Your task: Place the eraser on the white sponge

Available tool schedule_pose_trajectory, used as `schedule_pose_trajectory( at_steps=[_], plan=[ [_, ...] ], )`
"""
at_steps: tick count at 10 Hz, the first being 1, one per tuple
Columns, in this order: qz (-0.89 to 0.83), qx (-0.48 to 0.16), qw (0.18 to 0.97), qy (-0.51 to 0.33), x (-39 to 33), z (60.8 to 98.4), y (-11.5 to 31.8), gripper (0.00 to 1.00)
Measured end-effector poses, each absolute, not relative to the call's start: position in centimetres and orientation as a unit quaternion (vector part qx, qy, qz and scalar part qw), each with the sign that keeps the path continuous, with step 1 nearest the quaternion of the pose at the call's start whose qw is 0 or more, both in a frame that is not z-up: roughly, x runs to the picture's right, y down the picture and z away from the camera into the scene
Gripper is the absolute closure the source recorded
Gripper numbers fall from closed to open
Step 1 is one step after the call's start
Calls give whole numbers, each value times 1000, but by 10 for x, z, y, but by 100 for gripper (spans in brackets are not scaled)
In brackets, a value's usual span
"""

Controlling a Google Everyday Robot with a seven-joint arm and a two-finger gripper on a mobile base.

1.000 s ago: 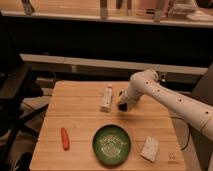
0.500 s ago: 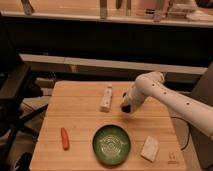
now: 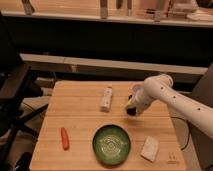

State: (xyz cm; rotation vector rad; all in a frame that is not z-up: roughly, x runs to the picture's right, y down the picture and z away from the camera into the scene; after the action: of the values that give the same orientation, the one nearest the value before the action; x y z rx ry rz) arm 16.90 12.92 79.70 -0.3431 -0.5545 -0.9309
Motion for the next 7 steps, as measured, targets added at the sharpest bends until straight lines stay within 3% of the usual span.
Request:
schedule_pose_trajectory(
  at_steps=[7],
  plan=[
    [-406,-175,859,-259,205,770,153,97]
  ],
)
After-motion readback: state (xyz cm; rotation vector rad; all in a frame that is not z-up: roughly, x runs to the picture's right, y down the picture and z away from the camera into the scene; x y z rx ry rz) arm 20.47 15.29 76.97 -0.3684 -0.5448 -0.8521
